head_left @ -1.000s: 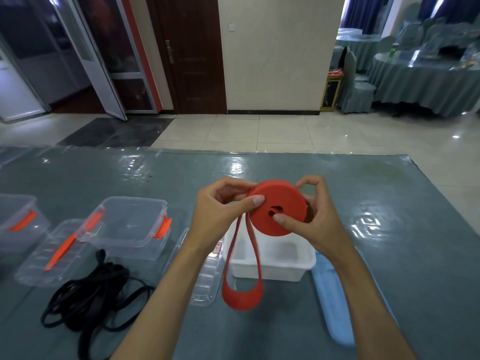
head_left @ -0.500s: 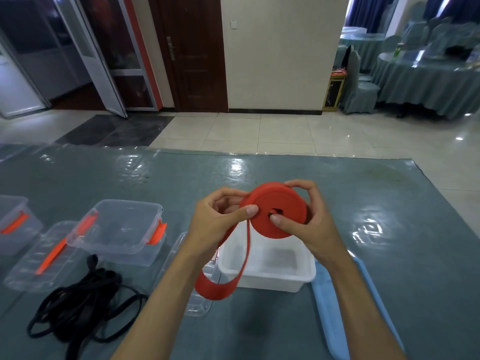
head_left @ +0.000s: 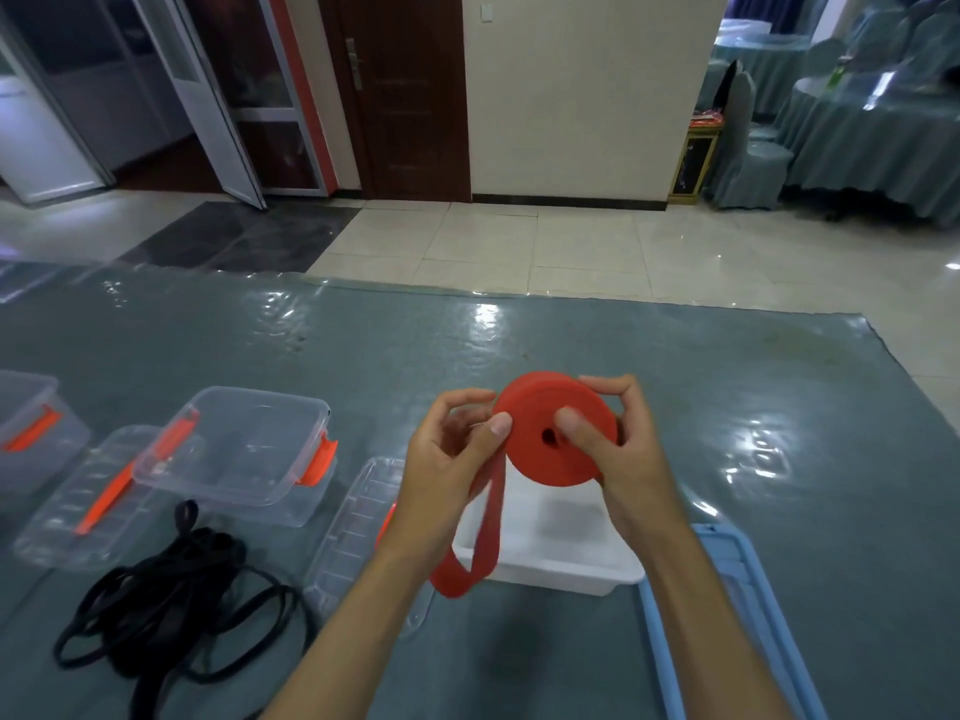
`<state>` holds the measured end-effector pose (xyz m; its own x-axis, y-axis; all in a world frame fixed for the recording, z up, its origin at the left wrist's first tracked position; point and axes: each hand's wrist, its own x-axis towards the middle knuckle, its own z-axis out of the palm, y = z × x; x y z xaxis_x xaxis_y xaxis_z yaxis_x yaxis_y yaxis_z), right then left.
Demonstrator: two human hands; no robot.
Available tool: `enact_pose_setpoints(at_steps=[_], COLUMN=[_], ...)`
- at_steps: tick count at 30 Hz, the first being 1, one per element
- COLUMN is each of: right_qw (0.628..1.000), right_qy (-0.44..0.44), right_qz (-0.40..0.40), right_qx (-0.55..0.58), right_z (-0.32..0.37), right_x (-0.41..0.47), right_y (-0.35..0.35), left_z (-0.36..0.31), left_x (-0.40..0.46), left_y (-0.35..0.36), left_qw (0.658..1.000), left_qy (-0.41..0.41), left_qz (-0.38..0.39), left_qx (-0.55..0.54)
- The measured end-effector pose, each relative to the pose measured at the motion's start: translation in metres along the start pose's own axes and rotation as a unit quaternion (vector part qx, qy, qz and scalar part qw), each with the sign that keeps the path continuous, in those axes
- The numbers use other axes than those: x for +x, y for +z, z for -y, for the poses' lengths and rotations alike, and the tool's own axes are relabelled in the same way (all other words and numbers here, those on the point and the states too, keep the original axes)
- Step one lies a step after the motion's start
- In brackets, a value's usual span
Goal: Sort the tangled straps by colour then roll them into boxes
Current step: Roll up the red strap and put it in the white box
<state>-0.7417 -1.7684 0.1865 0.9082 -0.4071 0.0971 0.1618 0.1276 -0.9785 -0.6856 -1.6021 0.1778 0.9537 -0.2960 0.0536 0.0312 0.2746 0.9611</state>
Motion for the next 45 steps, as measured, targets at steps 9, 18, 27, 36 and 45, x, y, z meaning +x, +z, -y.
enact_pose_setpoints(at_steps=[9, 18, 27, 36, 45], right_qw=[0.993, 0.995, 1.0, 0.997, 0.998], right_qy=[-0.038, 0.025, 0.007, 0.073, 0.058], right_qz=[-0.113, 0.076, 0.01, -0.01, -0.017], right_qx=[-0.018, -0.054, -0.011, 0.001, 0.009], right_z=[0.001, 0.024, 0.011, 0.002, -0.007], right_x=[-0.012, -0.043, -0.083, -0.105, -0.111], right_y=[0.026, -0.015, -0.014, -0.02, -0.022], left_z=[0.016, -0.014, -0.005, -0.006, -0.012], left_x=[-0.024, -0.025, -0.055, -0.065, -0.08], left_y=[-0.003, -0.019, -0.016, -0.014, -0.028], left_qw=[0.999, 0.996, 0.997, 0.992, 0.975], left_qy=[0.011, 0.042, -0.026, 0.001, -0.024], left_qz=[-0.005, 0.029, 0.069, 0.092, 0.178], left_qx=[0.038, 0.073, 0.014, 0.089, 0.13])
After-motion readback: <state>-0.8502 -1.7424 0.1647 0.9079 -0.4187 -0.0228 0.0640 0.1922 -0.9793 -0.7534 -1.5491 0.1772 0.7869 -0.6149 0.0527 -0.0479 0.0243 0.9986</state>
